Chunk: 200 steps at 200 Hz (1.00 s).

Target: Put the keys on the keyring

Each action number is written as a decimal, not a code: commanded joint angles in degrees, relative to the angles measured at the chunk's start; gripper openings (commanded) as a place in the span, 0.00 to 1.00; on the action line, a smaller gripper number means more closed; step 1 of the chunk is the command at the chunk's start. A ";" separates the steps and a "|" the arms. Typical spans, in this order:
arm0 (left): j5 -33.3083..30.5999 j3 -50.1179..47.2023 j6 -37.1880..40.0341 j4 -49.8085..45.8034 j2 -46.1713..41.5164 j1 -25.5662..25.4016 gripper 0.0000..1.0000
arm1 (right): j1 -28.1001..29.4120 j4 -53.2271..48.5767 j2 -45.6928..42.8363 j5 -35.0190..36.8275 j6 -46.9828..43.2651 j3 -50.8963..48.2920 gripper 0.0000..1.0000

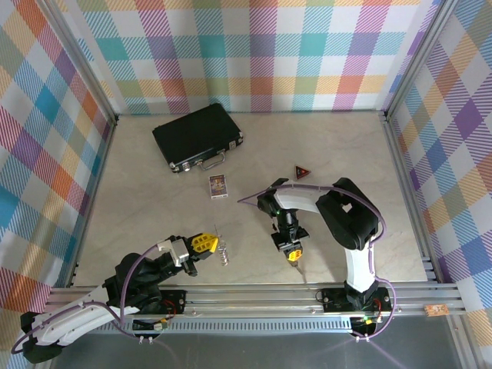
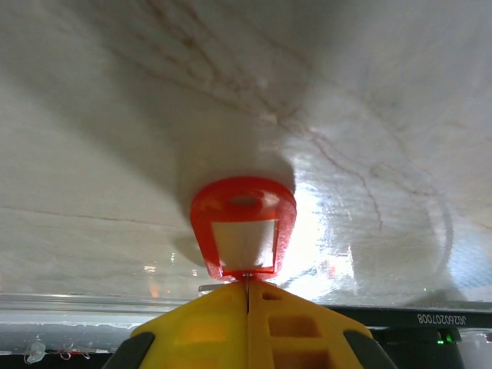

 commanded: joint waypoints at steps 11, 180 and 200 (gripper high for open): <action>1.22 2.26 -0.32 1.55 -0.88 -0.24 0.00 | 0.19 0.94 -2.08 1.11 -0.64 0.91 0.11; 2.18 1.65 -0.95 3.15 -0.55 -0.24 0.00 | 5.83 19.39 -27.34 7.33 14.77 -17.69 0.34; 2.29 1.74 -0.93 3.07 -0.57 -0.24 0.00 | 5.99 20.24 -26.31 7.40 14.47 -18.55 0.32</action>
